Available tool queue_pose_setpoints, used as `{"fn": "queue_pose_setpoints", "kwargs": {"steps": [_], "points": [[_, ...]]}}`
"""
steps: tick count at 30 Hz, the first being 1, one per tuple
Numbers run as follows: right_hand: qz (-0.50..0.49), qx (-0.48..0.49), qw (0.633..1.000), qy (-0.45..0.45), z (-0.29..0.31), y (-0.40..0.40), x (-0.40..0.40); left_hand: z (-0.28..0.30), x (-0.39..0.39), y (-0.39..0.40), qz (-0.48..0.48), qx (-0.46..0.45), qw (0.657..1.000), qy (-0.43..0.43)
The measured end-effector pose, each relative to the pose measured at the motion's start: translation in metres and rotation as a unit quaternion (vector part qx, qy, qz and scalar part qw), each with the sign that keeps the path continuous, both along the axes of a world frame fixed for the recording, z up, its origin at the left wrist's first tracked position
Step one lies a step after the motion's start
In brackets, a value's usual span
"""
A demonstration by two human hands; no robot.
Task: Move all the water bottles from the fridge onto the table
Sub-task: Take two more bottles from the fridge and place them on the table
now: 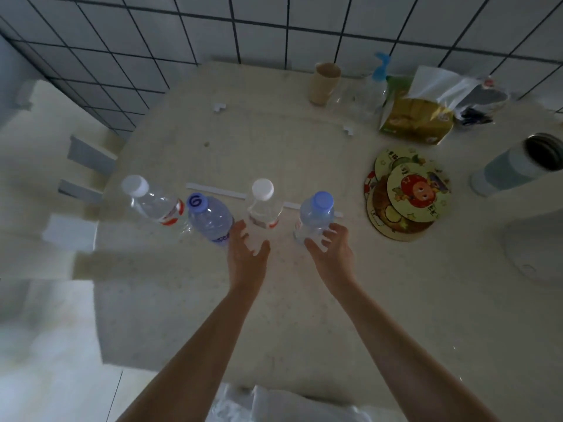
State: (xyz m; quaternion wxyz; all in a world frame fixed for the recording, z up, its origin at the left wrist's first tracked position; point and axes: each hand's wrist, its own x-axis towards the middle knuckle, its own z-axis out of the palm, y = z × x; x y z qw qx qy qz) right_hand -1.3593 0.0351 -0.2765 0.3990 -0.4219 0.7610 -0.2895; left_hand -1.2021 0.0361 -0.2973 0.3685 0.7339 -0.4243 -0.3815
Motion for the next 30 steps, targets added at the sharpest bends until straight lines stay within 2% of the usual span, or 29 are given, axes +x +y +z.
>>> {"fn": "queue_pose_setpoints", "kwargs": {"steps": [3, 5, 10, 13, 24, 30], "points": [[-0.012, 0.048, 0.999, 0.009, -0.003, 0.020, -0.002, 0.012, 0.009, 0.023, 0.022, -0.005, 1.000, 0.020], [0.010, 0.057, 0.998, 0.005, 0.002, 0.035, 0.003, 0.019, 0.019, 0.042, 0.030, -0.006, 1.000, 0.005], [0.135, 0.036, 0.990, 0.021, 0.015, 0.073, 0.032, 0.035, 0.046, 0.090, 0.019, -0.026, 0.998, -0.061], [0.210, 0.004, 0.976, 0.055, 0.019, 0.098, 0.060, 0.042, 0.070, 0.126, 0.033, -0.022, 0.998, -0.053], [0.402, -0.068, 0.912, 0.052, 0.059, 0.258, 0.239, 0.068, 0.214, 0.348, 0.134, -0.007, 0.990, -0.040], [0.505, -0.070, 0.860, 0.019, 0.069, 0.352, 0.350, 0.079, 0.309, 0.463, 0.250, -0.014, 0.967, -0.048]]}}
